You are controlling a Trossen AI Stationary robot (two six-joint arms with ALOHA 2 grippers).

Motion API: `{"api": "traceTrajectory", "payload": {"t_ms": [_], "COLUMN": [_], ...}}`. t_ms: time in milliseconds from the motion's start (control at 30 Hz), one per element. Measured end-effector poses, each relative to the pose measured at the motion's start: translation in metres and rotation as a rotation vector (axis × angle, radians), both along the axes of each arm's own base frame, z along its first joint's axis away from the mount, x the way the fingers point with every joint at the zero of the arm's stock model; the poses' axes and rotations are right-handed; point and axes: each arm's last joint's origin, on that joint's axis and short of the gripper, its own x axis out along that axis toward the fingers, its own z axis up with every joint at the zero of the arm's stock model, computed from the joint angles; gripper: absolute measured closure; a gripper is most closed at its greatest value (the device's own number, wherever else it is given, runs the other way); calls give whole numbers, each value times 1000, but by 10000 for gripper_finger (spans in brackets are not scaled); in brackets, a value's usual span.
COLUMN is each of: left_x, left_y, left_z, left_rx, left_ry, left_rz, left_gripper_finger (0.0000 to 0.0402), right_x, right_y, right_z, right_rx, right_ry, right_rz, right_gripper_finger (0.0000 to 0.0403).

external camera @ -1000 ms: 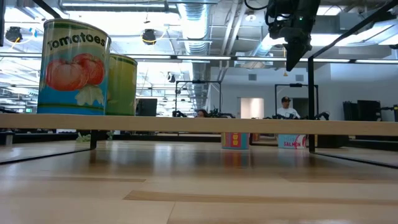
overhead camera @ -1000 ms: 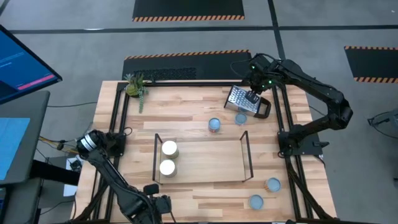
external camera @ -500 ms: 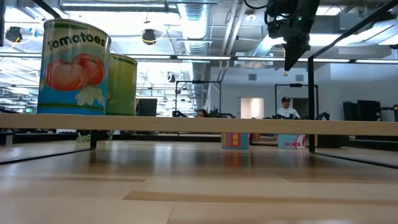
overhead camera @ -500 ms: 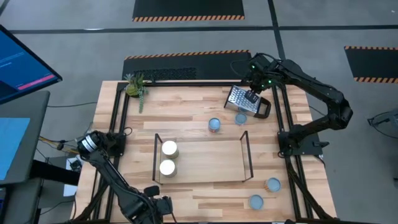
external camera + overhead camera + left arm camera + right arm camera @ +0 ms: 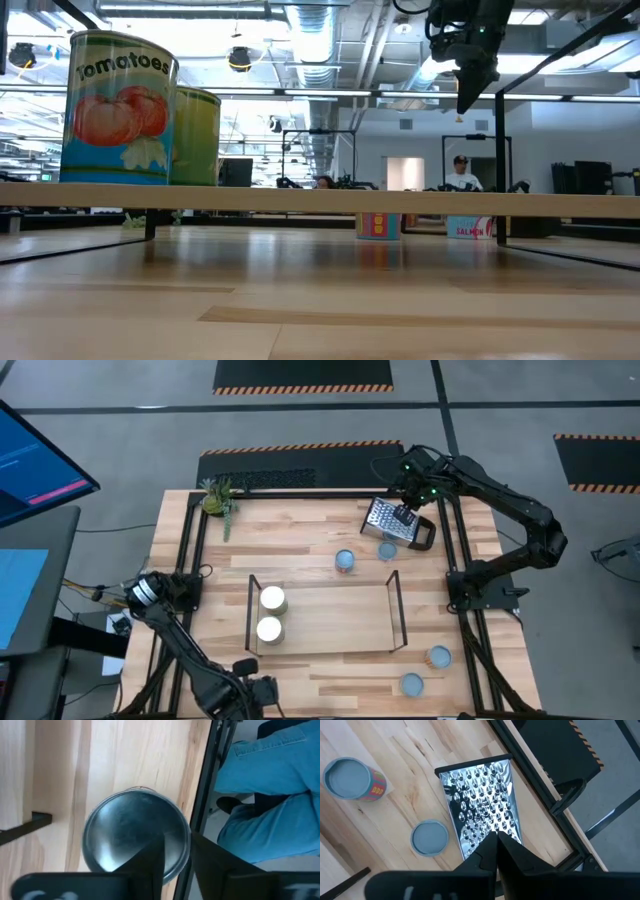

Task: Pick and place cans onto a shelf
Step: Put the canned green beans on the shelf

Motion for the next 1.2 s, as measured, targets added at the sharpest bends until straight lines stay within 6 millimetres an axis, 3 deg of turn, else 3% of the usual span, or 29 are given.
{"api": "traceTrajectory", "payload": {"t_ms": [200, 433, 900, 1200], "left_x": [1, 1, 16, 44], "left_y": [1, 2, -2, 24], "left_z": [0, 2, 52, 74], "left_rx": [22, 75, 138, 236], "left_ry": [-19, -42, -226, -297], "left_rz": [-4, -37, -123, -218], "left_gripper_finger": [396, 401, 401, 401], "right_x": [0, 0, 0, 0], "right_y": [0, 0, 0, 0], "right_z": [0, 0, 0, 0], "right_rx": [1, 0, -4, -4], "right_ry": [1, 1, 7, 8], "right_rz": [0, 0, 14, 17], "right_gripper_finger": [370, 370, 370, 370]}}
